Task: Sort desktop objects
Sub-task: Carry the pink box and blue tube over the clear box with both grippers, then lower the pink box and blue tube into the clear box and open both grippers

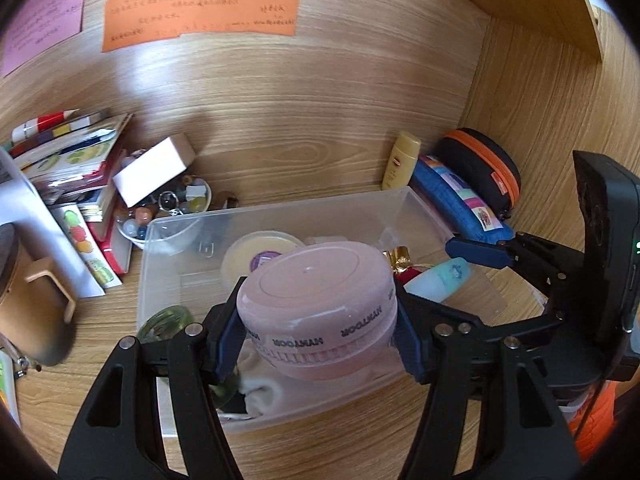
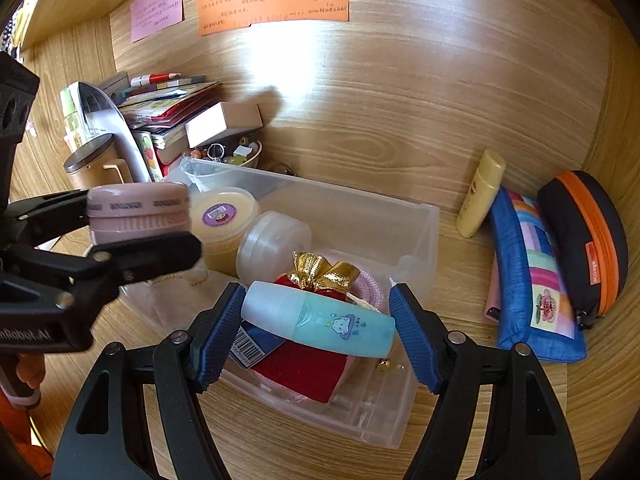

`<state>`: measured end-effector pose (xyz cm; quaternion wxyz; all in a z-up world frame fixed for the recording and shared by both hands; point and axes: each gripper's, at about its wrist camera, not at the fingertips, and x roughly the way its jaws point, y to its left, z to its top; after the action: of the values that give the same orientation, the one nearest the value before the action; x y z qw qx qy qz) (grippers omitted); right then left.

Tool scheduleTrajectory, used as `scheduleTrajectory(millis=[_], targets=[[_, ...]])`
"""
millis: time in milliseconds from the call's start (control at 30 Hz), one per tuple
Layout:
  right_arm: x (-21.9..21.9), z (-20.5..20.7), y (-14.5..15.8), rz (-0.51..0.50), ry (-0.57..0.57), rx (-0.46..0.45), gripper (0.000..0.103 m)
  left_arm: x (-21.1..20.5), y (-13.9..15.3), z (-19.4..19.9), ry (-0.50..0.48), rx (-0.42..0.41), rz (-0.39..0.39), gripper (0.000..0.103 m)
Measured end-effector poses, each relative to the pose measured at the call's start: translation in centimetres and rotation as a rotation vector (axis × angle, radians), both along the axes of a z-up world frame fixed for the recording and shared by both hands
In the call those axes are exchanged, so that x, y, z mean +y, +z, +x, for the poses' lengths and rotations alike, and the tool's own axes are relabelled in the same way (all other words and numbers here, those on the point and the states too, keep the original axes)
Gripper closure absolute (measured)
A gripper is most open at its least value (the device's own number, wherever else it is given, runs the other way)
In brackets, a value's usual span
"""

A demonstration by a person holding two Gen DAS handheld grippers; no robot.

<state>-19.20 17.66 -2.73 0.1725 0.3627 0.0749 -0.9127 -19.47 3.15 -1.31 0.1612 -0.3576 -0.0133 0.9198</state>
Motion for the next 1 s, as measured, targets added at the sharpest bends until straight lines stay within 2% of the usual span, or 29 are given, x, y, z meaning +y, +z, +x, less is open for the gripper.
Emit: scheduleTrajectory(millis=[300,633,833,933,1000], targets=[[0.3,-0.6,-0.5,-0.007,0.000,-0.023,0.032,-0.2,-1.5,-1.0,-0.002,-0.043,0.012,0.039],[0.1,-0.8,-0.6,0.006,0.000,-0.008,0.032,0.0,-1.5,-1.1,-0.012,-0.038,0.015,0.038],[-0.1,-0.7,-0.6,0.003,0.004,-0.014,0.027,-0.2,-1.1,-1.0,-0.006,-0.043,0.030,0.036],[-0.2,-0.6,-0.6,-0.009,0.009,-0.020,0.024,-0.2,-0.6,-0.6,0.000,-0.028,0.029,0.028],[-0.2,-0.6,-0.6,-0.007,0.008,-0.021,0.024,-0.2,-0.3,-0.3,0.004,-0.015,0.025,0.028]])
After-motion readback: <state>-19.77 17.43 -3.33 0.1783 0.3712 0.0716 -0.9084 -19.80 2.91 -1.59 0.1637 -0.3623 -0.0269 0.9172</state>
